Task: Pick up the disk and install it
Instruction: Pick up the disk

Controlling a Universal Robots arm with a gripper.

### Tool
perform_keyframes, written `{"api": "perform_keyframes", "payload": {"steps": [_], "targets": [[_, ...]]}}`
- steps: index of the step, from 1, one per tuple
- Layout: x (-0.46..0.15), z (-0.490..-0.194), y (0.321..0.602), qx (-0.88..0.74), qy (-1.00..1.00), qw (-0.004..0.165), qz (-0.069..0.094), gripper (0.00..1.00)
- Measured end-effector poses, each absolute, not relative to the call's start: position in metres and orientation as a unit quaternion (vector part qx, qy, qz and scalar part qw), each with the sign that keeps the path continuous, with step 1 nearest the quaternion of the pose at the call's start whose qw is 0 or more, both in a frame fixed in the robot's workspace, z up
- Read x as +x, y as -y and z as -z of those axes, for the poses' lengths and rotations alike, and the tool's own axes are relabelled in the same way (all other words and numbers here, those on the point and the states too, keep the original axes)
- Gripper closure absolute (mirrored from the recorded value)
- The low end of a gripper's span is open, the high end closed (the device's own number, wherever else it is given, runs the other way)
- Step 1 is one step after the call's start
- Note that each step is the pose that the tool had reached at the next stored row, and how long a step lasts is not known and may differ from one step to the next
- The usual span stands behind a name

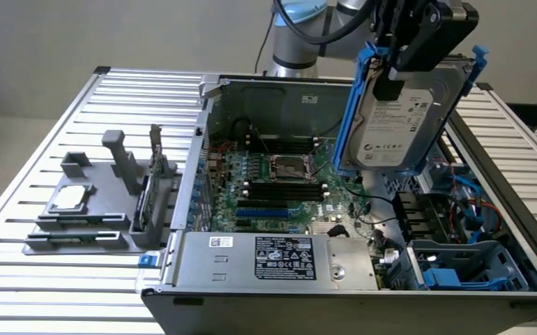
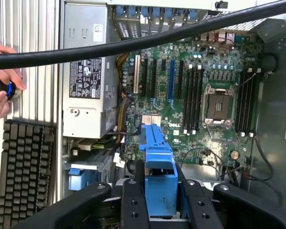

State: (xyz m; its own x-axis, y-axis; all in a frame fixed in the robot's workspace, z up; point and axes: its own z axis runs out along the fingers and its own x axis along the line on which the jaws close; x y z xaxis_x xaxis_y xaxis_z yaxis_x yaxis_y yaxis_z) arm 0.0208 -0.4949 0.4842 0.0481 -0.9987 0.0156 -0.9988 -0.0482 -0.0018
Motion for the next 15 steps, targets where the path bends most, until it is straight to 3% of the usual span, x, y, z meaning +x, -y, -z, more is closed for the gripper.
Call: {"api": "perform_keyframes", "payload": {"steps": [15], "targets": [[0.021, -0.483, 0.53, 0.711, 0.703, 0.005, -0.006, 0.68]]}}
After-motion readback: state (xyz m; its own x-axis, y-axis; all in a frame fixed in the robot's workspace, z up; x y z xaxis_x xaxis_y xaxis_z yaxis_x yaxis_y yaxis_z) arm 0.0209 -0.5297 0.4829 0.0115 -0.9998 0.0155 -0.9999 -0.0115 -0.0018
